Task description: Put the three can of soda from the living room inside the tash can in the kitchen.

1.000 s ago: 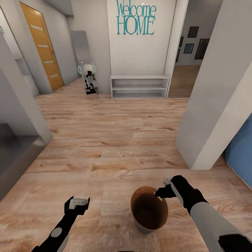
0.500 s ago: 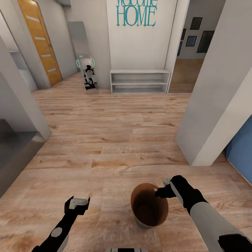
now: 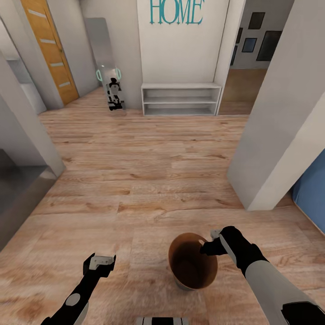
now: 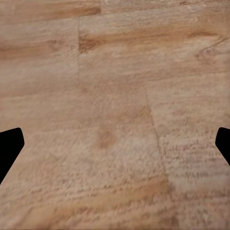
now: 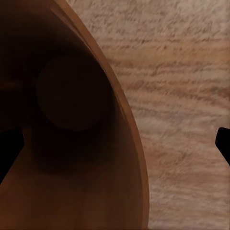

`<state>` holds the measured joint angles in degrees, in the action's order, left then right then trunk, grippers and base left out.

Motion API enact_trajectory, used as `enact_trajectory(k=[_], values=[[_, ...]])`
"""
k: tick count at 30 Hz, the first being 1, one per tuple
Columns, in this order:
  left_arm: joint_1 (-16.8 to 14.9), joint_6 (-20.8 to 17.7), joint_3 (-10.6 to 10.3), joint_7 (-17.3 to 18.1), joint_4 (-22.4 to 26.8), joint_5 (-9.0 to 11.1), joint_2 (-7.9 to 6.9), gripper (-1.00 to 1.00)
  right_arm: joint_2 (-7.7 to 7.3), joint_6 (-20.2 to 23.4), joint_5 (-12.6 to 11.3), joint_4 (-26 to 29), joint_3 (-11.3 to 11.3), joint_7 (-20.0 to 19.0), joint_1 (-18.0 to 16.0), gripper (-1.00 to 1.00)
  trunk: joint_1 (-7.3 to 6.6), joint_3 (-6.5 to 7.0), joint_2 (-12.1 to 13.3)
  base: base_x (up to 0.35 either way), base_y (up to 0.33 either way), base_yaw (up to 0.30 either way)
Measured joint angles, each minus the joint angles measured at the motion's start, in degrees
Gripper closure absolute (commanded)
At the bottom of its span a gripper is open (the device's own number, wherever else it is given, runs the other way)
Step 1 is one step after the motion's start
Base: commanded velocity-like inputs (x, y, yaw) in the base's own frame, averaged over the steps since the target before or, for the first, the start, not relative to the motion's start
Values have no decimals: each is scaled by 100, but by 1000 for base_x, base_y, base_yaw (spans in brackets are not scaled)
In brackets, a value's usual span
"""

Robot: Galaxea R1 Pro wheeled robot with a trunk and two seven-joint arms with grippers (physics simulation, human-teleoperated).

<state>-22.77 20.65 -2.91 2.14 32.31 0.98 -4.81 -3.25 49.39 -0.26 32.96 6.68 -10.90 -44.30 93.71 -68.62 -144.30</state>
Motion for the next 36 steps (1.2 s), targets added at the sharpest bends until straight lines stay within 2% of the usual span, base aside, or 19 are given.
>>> enact_trajectory(k=[15,28,36], values=[[-2,0,-21,-1,-5,-14,16,-100,-20,0,9,0,-12,18,0,-100,0,0,0,0,0,0],[-6,0,-20,5,-4,-9,16,-100,-13,0,9,0,-9,44,0,-100,34,-287,-17,0,0,0],[-5,0,-17,1,-5,-6,16,-100,-16,0,9,0,-9,29,0,-100,34,-288,-17,0,0,0]])
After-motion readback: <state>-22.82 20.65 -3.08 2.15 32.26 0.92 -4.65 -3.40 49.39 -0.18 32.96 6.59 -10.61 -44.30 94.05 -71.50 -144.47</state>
